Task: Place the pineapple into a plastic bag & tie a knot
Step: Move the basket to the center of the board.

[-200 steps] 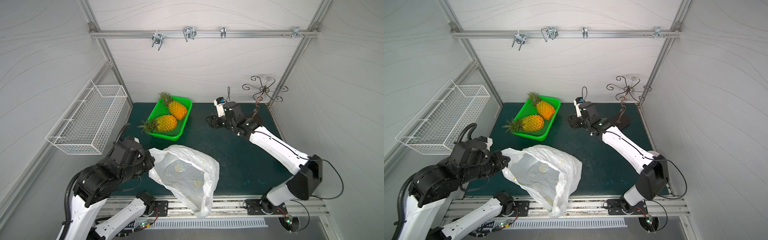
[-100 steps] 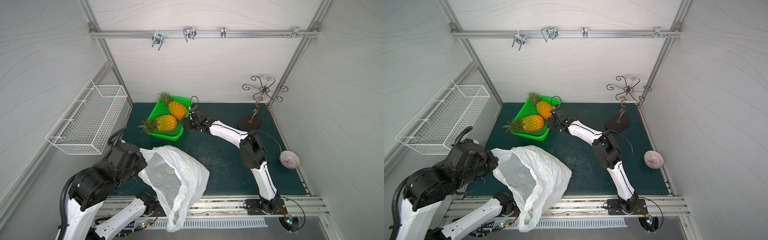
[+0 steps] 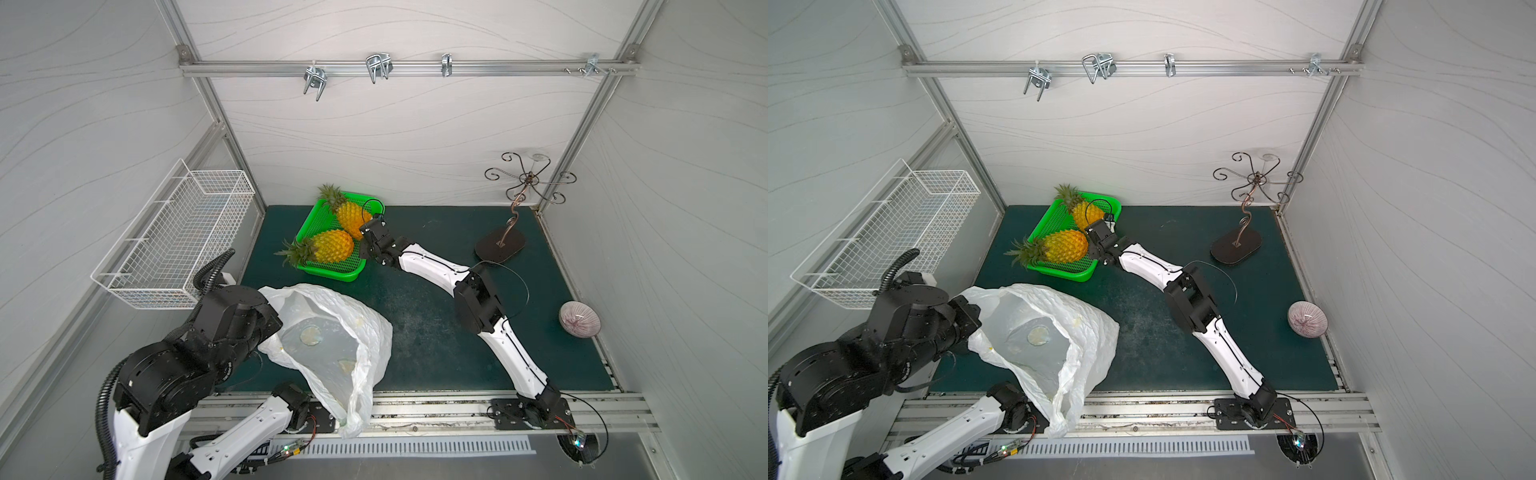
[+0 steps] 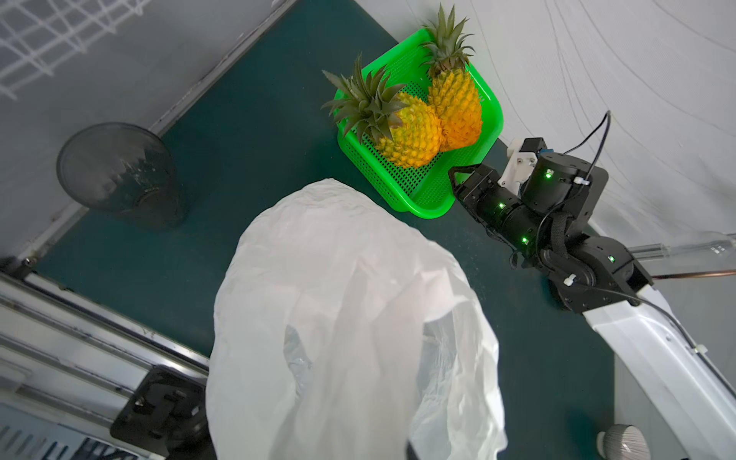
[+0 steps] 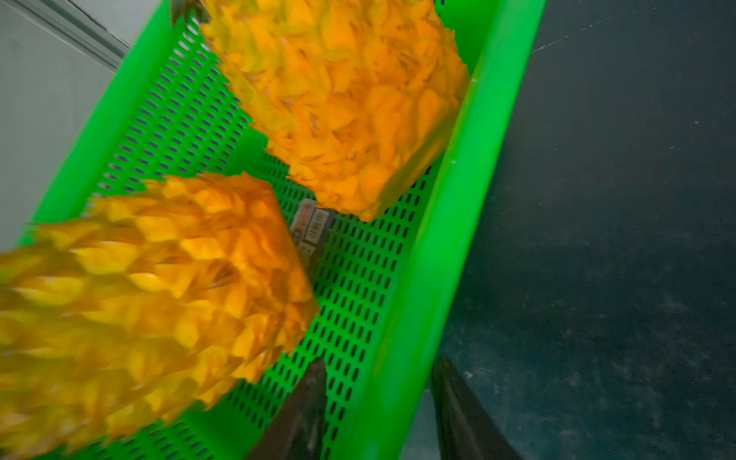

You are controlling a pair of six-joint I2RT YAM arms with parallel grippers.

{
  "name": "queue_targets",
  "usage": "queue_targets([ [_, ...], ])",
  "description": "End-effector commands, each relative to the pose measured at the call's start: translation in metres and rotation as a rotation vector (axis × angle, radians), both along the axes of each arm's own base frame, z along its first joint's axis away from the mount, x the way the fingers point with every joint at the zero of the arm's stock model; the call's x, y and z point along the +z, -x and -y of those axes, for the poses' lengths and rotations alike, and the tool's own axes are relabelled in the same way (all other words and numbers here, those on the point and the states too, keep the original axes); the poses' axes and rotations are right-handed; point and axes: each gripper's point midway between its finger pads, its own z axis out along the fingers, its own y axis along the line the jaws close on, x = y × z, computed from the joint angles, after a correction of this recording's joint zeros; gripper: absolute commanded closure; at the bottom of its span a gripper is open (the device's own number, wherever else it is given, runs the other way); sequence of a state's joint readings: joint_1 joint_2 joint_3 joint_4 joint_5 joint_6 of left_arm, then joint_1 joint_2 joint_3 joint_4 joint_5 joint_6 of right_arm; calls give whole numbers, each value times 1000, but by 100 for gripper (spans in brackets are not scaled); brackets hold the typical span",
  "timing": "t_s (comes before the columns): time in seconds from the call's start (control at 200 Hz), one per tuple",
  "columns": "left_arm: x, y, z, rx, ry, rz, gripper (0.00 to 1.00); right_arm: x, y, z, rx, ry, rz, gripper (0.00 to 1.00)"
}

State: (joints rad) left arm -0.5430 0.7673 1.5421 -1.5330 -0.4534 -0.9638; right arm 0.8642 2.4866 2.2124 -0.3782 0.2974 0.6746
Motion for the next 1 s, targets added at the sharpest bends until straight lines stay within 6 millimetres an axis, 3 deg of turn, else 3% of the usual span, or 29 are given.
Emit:
queue_targets([
  [0.0,19,-7,-9,7,-64,80,100,-15,-3,28,-47,110,-23,64],
  [0.19,30,-19,-9,24,-80,140,100,-13,-21,86,-97,203,-14,81],
  [0.46,38,-36,-7,45,-108,200,100,-13,-43,183,-103,349,18,86],
  [0.725,36,-55,0,21,-188,181,100,-18,-48,256,-49,530,44,86],
  [0.775,35,-59,2,25,-197,178,100,-11,-50,265,-53,540,48,82],
  [0.835,35,-65,3,39,-208,173,100,8,-52,267,-42,537,73,71],
  [0.925,33,-74,5,61,-220,163,100,55,-50,253,17,476,147,48],
  [0.99,33,-81,8,64,-224,160,100,92,-38,238,74,410,190,35],
])
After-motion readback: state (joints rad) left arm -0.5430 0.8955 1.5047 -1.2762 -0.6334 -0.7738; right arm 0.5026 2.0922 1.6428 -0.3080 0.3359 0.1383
